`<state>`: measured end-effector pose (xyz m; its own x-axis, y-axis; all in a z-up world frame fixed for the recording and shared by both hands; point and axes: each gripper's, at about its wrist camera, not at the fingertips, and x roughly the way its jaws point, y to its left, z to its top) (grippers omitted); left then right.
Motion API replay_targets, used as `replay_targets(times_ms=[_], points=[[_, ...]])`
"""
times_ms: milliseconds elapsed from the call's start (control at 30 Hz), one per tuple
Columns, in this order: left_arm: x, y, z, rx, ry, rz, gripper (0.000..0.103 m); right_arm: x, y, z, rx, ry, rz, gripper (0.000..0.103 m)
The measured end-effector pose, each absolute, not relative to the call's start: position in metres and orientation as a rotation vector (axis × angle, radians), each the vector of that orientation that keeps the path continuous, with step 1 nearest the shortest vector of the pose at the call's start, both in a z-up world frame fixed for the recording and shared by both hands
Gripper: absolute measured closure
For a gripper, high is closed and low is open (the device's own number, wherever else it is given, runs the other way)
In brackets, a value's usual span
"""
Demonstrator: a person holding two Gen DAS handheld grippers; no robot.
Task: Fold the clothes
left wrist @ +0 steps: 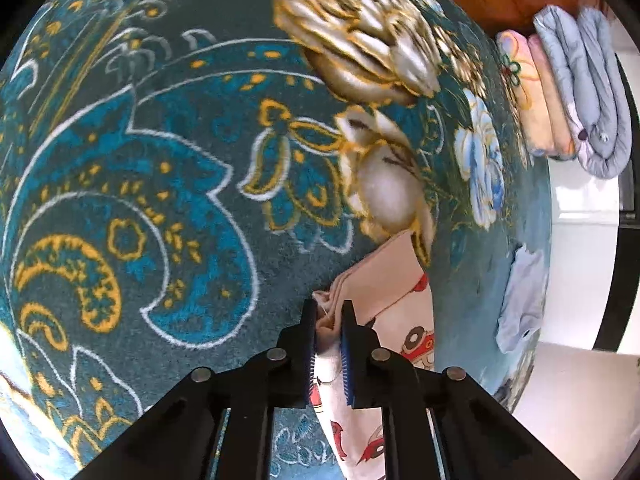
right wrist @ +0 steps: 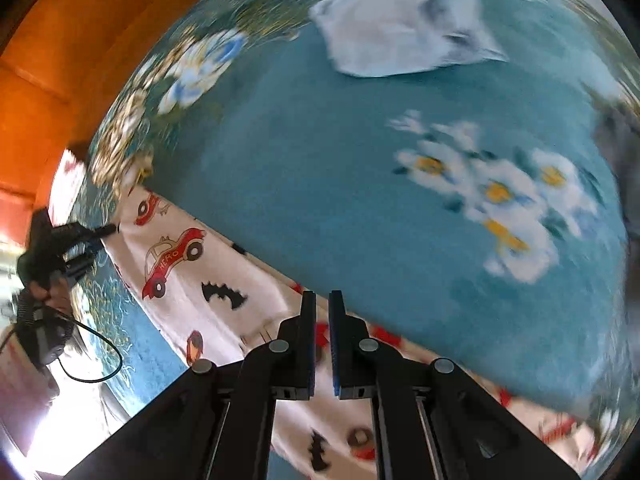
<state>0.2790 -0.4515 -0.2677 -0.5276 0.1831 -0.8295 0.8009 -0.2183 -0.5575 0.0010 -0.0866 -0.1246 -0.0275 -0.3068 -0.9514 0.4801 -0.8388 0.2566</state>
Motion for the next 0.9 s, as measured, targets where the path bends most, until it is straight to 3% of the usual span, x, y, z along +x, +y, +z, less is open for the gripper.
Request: replay_targets(times_ms=[167,400,533,667,900], points=[[0.269,-0.434,-0.218,1.140,1.497,-1.931,0.091,0.021,-0.022,-0.102,1.797,0.044,-2.028,0.098],[0.229,-0.348,-0.104,1.231,1.005,-2.313,0.091,0.057,0.054,-0.095,1.877,-0.176,-2.098,0.098],[0.202,-0.273,-0.068,1.290,0.819,-2.485,0.091,0.076,0.092,-0.088,1.868,-0.265,-2.123,0.098],[0.179,-0.183,-0.062,1.399,0.820,-2.603,0.091,0.094,0.140,-0.079,1.861,-0.346,-2.149,0.098],[0.145,-0.032,-0.119,1.760,0.696,-2.647,0.091,0.127,0.228,-0.086,1.897,-0.535,-2.184,0.097]])
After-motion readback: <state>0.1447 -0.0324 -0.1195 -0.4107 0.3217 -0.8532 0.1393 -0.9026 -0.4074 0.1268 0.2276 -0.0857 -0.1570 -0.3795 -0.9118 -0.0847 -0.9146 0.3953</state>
